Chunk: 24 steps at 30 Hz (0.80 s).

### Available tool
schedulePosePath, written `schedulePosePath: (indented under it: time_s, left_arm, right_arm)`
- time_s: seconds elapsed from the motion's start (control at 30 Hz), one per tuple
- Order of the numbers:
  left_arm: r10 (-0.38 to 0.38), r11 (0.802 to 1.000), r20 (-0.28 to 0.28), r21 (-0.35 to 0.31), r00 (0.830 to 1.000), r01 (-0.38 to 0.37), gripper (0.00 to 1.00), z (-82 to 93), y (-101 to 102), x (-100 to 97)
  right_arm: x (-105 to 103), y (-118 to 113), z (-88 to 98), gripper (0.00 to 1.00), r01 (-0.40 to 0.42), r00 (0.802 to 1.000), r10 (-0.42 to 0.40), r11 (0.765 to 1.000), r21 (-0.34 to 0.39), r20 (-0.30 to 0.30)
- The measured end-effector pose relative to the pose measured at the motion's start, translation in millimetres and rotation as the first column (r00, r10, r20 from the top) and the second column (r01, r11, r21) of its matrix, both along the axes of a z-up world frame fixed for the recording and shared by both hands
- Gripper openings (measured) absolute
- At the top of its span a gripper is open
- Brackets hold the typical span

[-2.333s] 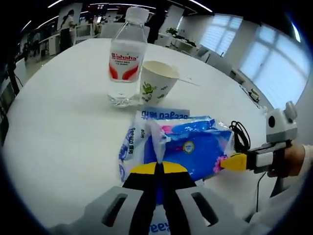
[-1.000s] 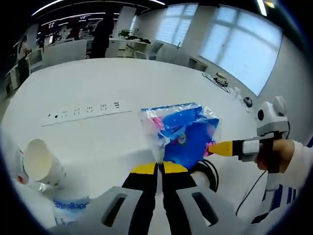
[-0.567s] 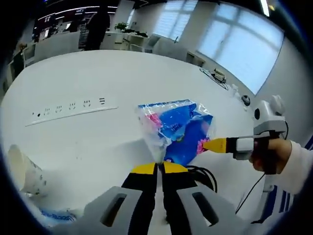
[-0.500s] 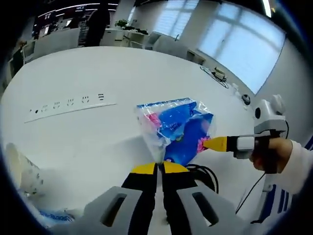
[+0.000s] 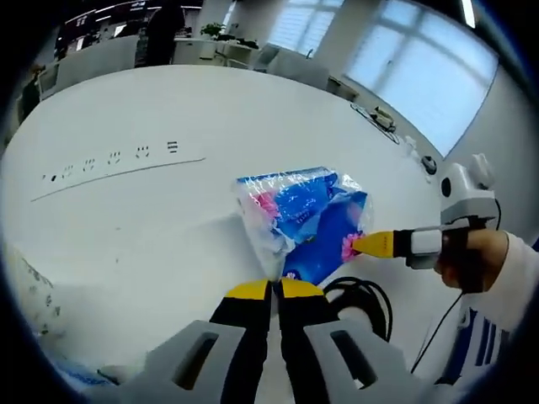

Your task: Arrange the tabletop items into an orderly group along one side of the table until the central work area is clear of visible clutter.

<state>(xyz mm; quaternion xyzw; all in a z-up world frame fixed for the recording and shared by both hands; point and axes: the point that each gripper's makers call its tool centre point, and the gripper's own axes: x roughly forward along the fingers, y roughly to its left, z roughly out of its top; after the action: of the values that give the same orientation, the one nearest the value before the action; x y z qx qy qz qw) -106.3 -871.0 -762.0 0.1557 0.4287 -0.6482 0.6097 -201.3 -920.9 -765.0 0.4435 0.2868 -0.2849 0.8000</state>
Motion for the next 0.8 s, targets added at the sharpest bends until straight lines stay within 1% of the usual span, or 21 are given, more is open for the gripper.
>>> schedulePosePath:
  time_s: [0.03, 0.1, 0.23, 0.37, 0.47, 0.57, 0.6, 0.63, 0.67, 0.7, 0.8]
  left_arm:
    - [0.003, 1.0, -0.003, 0.004, 1.0, -0.003, 0.0, -2.4, 0.2, -1.1]
    - [0.008, 1.0, -0.005, 0.007, 1.0, -0.008, 0.0, -3.2, 0.0, -2.3]
    - [0.02, 1.0, -0.009, 0.005, 1.0, -0.02, 0.0, -2.6, -2.1, -1.8]
    - [0.031, 0.999, -0.032, 0.011, 0.999, -0.031, 0.0, -3.7, -2.0, -1.9]
    - [0.042, 0.999, -0.03, 0.018, 0.999, -0.042, 0.0, -5.3, -1.5, 0.1]
    - [0.044, 0.999, -0.028, 0.022, 0.999, -0.043, 0.03, -6.0, -0.5, 0.8]
    - [0.039, 0.999, -0.019, 0.02, 0.999, -0.038, 0.04, -5.4, 0.3, 1.4]
    - [0.032, 0.999, 0.008, 0.015, 0.999, -0.032, 0.06, -4.2, 1.4, 3.9]
    - [0.033, 0.999, 0.021, 0.014, 0.999, -0.033, 0.09, -3.8, 2.2, 5.6]
    - [0.034, 0.999, 0.029, 0.013, 0.999, -0.035, 0.16, -3.2, 2.8, 6.9]
    - [0.034, 0.999, 0.061, -0.004, 0.998, -0.034, 0.31, 3.2, 4.8, 11.5]
  right_arm:
    - [-1.3, 0.3, -0.9, 0.0, -0.015, 1.0, 0.015, 1.0, -0.017, -0.014]
    - [-3.1, -1.7, -0.4, 0.0, -0.022, 1.0, 0.022, 0.999, -0.039, -0.017]
    - [-4.7, -2.5, -2.3, 0.0, -0.019, 1.0, 0.019, 0.999, -0.029, -0.018]
    - [-5.7, -3.8, -4.4, 0.01, -0.033, 0.999, 0.03, 0.998, -0.055, -0.044]
    - [-4.3, -5.2, -4.2, 0.02, -0.053, 0.997, 0.048, 0.995, -0.088, -0.056]
    - [-6.9, -4.6, -6.8, 0.05, -0.054, 0.996, 0.047, 0.994, -0.094, -0.081]
    - [-7.8, -5.8, -6.4, 0.06, -0.051, 0.995, 0.042, 0.993, -0.105, -0.086]
    - [-8.9, -6.9, -6.6, 0.08, -0.052, 0.995, 0.042, 0.992, -0.113, -0.091]
    - [-9.7, -7.9, -6.0, 0.09, -0.054, 0.995, 0.043, 0.991, -0.124, -0.093]
    - [-10.6, -10.0, -5.0, 0.1, -0.058, 0.994, 0.045, 0.988, -0.14, -0.096]
    - [-12.5, -13.2, 1.1, 0.14, -0.054, 0.995, 0.039, 0.984, -0.168, -0.092]
